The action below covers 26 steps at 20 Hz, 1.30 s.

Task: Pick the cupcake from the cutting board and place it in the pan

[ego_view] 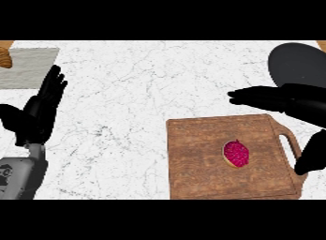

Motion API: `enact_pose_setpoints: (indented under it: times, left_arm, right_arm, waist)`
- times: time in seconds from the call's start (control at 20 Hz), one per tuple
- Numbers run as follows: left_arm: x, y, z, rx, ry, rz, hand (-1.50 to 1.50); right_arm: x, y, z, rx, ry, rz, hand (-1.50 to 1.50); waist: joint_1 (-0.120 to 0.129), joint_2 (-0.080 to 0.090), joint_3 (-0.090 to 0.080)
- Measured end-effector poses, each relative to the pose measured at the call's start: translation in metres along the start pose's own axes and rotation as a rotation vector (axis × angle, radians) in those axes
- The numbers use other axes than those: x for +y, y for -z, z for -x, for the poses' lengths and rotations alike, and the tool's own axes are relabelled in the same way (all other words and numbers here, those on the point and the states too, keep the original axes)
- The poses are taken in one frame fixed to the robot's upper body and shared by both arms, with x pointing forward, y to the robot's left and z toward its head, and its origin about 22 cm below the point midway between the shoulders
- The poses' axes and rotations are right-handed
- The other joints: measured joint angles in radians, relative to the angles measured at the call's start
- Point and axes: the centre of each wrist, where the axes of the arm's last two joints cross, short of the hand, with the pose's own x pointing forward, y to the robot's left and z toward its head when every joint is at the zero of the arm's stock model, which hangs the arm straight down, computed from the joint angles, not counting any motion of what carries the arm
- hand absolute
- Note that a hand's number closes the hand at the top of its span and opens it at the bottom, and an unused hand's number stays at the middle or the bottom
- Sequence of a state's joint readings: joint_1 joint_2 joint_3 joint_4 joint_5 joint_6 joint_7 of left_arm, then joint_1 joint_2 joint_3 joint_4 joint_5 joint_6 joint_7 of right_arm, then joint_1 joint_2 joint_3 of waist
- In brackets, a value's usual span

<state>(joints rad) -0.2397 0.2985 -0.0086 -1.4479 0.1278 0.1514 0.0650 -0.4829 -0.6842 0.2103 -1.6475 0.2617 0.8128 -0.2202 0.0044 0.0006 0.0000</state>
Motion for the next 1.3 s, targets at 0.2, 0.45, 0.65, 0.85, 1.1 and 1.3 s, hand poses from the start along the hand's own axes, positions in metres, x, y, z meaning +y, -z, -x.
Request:
enact_pose_setpoints:
  times: [0.2,0.45,0.65,0.85,1.1,1.3]
  left_arm:
    - [-0.005,-0.002,0.002,-0.004,-0.004,-0.002,0.00]
    - [-0.004,0.001,0.004,-0.003,-0.008,0.003,0.00]
    - [0.000,-0.003,0.004,0.004,-0.008,0.000,0.00]
    - [0.003,-0.006,0.006,0.002,-0.004,-0.001,0.00]
    - [0.000,0.003,0.004,0.001,-0.001,-0.001,0.00]
    - [0.001,-0.002,0.003,-0.001,0.000,-0.004,0.00]
  right_arm:
    - [0.011,0.010,0.003,0.009,-0.015,-0.042,-1.50]
    - [0.027,0.024,0.000,0.013,-0.053,-0.083,-1.50]
    - [0.039,0.030,0.004,0.029,-0.083,-0.102,-1.50]
    - [0.045,0.040,0.002,0.071,-0.162,-0.130,-1.50]
    - [0.054,0.043,0.003,0.110,-0.233,-0.164,-1.50]
    - [0.058,0.047,0.002,0.140,-0.262,-0.188,-1.50]
  waist:
    - [0.000,0.000,0.000]
    - [-0.001,0.000,0.000]
    - [0.000,0.000,0.000]
    - [0.001,0.000,0.000]
    - [-0.002,0.000,0.000]
    - [-0.002,-0.001,0.000]
